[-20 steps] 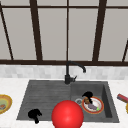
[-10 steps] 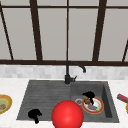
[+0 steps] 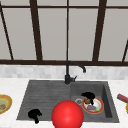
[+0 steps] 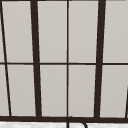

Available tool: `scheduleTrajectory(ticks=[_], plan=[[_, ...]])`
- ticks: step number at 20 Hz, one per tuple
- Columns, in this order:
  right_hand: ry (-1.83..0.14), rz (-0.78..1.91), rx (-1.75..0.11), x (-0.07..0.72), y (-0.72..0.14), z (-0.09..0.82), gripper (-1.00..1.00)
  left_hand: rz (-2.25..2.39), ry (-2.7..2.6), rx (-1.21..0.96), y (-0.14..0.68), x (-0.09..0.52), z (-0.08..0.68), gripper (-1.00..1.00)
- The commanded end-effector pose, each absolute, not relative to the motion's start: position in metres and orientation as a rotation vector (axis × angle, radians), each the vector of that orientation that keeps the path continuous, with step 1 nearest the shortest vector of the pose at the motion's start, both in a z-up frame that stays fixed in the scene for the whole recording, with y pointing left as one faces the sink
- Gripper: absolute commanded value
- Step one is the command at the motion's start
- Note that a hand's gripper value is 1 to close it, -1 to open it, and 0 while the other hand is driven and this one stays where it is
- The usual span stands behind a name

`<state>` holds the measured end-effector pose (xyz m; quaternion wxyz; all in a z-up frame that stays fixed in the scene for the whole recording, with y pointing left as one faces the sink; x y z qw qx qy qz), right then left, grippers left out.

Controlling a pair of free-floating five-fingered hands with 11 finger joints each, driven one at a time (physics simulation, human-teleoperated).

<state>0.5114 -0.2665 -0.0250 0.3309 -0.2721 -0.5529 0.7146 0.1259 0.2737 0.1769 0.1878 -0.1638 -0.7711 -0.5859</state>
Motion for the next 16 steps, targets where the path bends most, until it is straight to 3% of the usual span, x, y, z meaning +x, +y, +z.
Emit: scheduleTrajectory(ticks=[1,10,16], plan=[[-1.433,1.937,-0.595,0.511,-0.268,-0.029,-1.00,-1.649,-2.170,-0.461,0.274,0.126,0.177,0.00],[-1.388,2.066,-0.496,0.528,-0.271,-0.039,-1.00,-1.649,-2.170,-0.461,0.274,0.126,0.177,0.00],[-1.398,2.162,-0.582,0.555,-0.265,-0.073,-1.00,-1.649,-2.170,-0.461,0.274,0.126,0.177,0.00]])
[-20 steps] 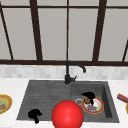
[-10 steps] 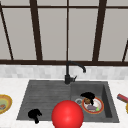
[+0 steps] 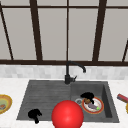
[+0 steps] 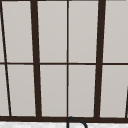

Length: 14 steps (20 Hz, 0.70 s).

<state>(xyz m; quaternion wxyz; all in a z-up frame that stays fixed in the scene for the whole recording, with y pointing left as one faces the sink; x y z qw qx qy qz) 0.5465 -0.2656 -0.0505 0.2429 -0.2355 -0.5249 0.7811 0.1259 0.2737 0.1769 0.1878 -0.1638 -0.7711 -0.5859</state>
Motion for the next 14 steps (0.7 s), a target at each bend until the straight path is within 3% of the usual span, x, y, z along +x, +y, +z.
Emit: scheduleTrajectory(ticks=[1,2,3,14], plan=[[-1.392,2.186,-0.604,0.559,-0.265,-0.078,-1.00,-1.649,-2.170,-0.461,0.274,0.126,0.177,0.00],[-1.388,2.211,-0.632,0.563,-0.265,-0.083,-1.00,-1.649,-2.170,-0.461,0.274,0.126,0.177,0.00],[-1.387,2.224,-0.656,0.569,-0.265,-0.085,1.00,-1.649,-2.170,-0.461,0.274,0.126,0.177,0.00],[-1.400,2.235,-0.629,0.602,-0.260,-0.078,1.00,-1.649,-2.170,-0.461,0.274,0.126,0.177,0.00]])
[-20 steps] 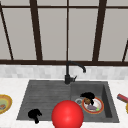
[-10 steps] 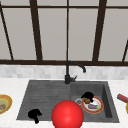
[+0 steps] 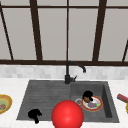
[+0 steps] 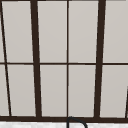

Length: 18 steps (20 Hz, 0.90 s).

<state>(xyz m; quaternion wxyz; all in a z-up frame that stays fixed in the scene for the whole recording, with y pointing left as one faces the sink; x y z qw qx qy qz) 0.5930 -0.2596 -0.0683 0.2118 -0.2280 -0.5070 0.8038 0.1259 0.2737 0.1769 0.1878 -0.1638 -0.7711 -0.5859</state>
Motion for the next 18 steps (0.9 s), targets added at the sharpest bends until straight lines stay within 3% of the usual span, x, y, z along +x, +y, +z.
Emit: scheduleTrajectory(ticks=[1,18], plan=[[-1.404,2.224,-0.590,0.604,-0.259,-0.068,1.00,-1.649,-2.170,-0.461,0.274,0.126,0.177,0.00],[-1.391,2.109,-0.595,0.573,-0.284,0.040,1.00,-1.649,-2.170,-0.461,0.274,0.126,0.177,0.00]])
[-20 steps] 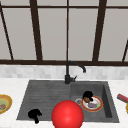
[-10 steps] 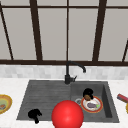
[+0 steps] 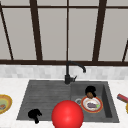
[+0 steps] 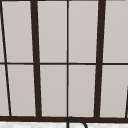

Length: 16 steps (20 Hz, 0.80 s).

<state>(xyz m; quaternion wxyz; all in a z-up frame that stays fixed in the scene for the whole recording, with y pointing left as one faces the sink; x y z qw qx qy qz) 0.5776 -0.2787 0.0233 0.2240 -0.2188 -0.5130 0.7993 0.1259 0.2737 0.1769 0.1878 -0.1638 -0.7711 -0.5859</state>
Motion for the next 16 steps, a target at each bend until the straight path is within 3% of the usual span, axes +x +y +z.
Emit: scheduleTrajectory(ticks=[1,16], plan=[[-1.388,2.099,-0.600,0.572,-0.285,0.045,1.00,-1.649,-2.170,-0.461,0.274,0.126,0.177,0.00],[-1.370,2.006,-0.633,0.539,-0.296,0.119,1.00,-1.649,-2.170,-0.461,0.274,0.126,0.177,0.00]])
